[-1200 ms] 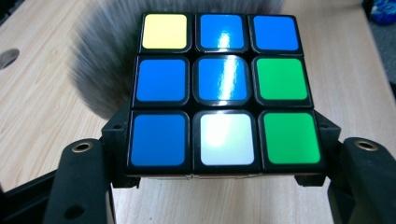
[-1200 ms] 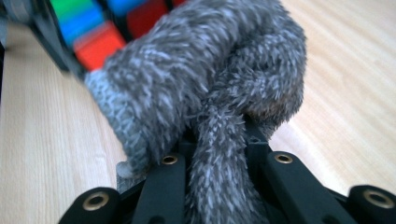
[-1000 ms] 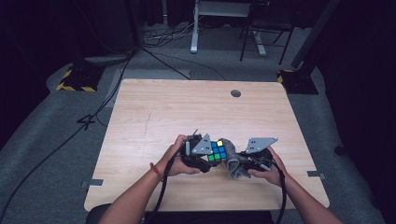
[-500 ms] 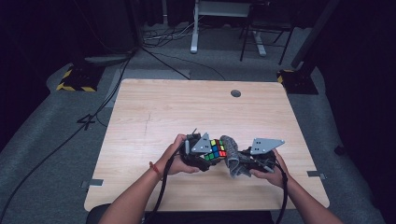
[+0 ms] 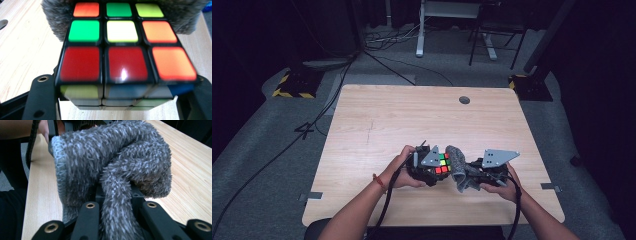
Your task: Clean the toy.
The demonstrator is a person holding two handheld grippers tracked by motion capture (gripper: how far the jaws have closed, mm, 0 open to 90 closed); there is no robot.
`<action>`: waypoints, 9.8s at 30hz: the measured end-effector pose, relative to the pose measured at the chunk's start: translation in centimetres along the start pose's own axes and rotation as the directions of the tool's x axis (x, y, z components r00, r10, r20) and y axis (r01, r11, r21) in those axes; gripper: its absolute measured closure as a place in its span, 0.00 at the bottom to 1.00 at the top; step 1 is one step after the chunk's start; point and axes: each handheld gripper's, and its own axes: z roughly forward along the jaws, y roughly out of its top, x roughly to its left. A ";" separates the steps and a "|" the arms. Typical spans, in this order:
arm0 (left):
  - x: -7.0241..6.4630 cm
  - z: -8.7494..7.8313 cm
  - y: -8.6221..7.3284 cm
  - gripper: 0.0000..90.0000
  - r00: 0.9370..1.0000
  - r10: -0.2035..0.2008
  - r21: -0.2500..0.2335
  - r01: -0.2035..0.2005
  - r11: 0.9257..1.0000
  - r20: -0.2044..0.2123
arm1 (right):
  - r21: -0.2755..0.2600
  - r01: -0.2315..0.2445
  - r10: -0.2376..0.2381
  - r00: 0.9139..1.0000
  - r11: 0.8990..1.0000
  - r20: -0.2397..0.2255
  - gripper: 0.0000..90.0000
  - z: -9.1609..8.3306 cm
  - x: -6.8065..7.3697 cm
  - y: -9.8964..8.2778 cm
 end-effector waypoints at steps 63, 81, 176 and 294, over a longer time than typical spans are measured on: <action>-0.6 0.4 0.3 0.37 0.999 0.018 0.020 -0.019 1.000 0.047 | 0.137 -0.045 0.048 0.999 0.990 -0.019 0.85 1.6 -0.6 -2.3; -0.7 -0.4 0.8 0.37 0.999 0.011 -0.034 -0.009 0.999 0.038 | 0.163 -0.053 0.051 0.999 0.985 0.015 0.85 1.9 -0.5 -2.2; -1.6 0.1 1.4 0.36 0.998 0.007 -0.116 0.000 0.993 0.063 | 0.035 -0.067 0.066 0.998 0.997 0.012 0.85 0.0 -0.5 -1.2; 1.9 -3.1 -1.1 0.38 0.995 -0.078 -0.081 0.073 0.994 -0.061 | 0.119 -0.096 0.092 0.995 0.988 0.045 0.83 0.3 -1.8 -2.0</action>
